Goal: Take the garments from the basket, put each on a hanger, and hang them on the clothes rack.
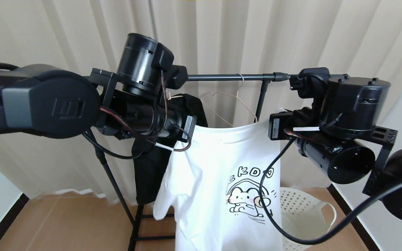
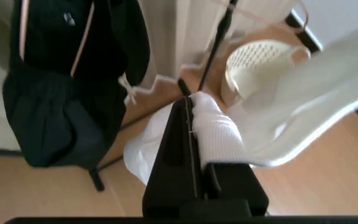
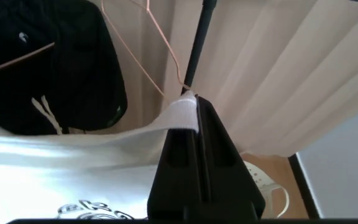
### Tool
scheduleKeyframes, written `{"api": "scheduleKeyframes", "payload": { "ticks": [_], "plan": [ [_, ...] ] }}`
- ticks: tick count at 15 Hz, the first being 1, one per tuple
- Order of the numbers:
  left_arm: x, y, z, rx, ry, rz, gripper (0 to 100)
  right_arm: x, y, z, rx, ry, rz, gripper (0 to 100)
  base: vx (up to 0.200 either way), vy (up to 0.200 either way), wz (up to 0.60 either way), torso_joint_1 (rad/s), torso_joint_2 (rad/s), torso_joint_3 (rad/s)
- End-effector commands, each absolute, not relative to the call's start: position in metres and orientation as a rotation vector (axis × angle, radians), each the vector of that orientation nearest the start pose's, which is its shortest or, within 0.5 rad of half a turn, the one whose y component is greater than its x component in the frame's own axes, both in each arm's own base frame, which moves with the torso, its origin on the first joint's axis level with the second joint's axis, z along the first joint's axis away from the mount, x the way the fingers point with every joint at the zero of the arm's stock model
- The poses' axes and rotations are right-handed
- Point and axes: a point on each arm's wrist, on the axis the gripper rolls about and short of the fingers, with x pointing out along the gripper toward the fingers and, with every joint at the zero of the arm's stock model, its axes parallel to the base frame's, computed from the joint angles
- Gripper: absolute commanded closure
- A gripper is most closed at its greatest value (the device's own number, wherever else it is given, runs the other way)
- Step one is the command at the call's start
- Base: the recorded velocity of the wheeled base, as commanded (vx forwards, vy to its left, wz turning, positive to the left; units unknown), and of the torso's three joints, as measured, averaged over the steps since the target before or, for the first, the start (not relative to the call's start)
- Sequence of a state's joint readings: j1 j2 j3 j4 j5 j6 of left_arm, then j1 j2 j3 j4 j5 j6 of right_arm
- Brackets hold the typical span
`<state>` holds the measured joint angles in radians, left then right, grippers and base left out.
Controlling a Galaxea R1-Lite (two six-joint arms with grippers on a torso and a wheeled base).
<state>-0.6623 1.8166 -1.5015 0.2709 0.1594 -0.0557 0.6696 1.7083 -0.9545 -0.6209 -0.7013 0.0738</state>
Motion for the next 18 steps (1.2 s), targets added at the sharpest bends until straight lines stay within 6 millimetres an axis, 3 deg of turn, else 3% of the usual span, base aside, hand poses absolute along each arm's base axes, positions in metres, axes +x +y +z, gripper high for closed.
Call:
{"api": "scheduleKeyframes", "payload": {
  "ticks": [1, 3, 7, 8, 9, 12, 15, 18],
  "plan": [
    [0.253, -0.211, 0.24, 0.221, 0.607, -0.511, 100, 0.272, 0.195, 0.215, 0.015, 0.106, -0.044, 100, 0.0, 0.0, 0.0, 0.0, 0.0, 0.0],
    [0.231, -0.221, 0.211, 0.271, 0.704, -0.559, 100, 0.279, 0.203, 0.218, 0.081, 0.09, -0.039, 100, 0.0, 0.0, 0.0, 0.0, 0.0, 0.0],
    [0.209, -0.257, 0.2, 0.111, 0.792, -0.588, 100, 0.276, 0.222, 0.216, 0.137, 0.075, 0.006, 100, 0.0, 0.0, 0.0, 0.0, 0.0, 0.0],
    [0.209, -0.258, 0.199, 0.11, 0.794, -0.588, 100, 0.277, 0.222, 0.216, 0.139, 0.073, 0.005, 100, 0.0, 0.0, 0.0, 0.0, 0.0, 0.0],
    [0.208, -0.28, 0.198, 0.017, 0.809, -0.586, 100, 0.277, 0.23, 0.215, 0.166, 0.035, 0.004, 100, 0.0, 0.0, 0.0, 0.0, 0.0, 0.0],
    [0.204, -0.299, 0.202, -0.058, 0.811, -0.596, 100, 0.277, 0.232, 0.214, 0.171, 0.029, 0.005, 100, 0.0, 0.0, 0.0, 0.0, 0.0, 0.0],
    [0.207, -0.295, 0.202, -0.049, 0.796, -0.561, 100, 0.277, 0.229, 0.218, 0.172, 0.022, -0.001, 100, 0.0, 0.0, 0.0, 0.0, 0.0, 0.0],
    [0.223, -0.279, 0.207, -0.04, 0.742, -0.454, 100, 0.279, 0.218, 0.219, 0.139, 0.021, -0.031, 100, 0.0, 0.0, 0.0, 0.0, 0.0, 0.0]
  ]
}}
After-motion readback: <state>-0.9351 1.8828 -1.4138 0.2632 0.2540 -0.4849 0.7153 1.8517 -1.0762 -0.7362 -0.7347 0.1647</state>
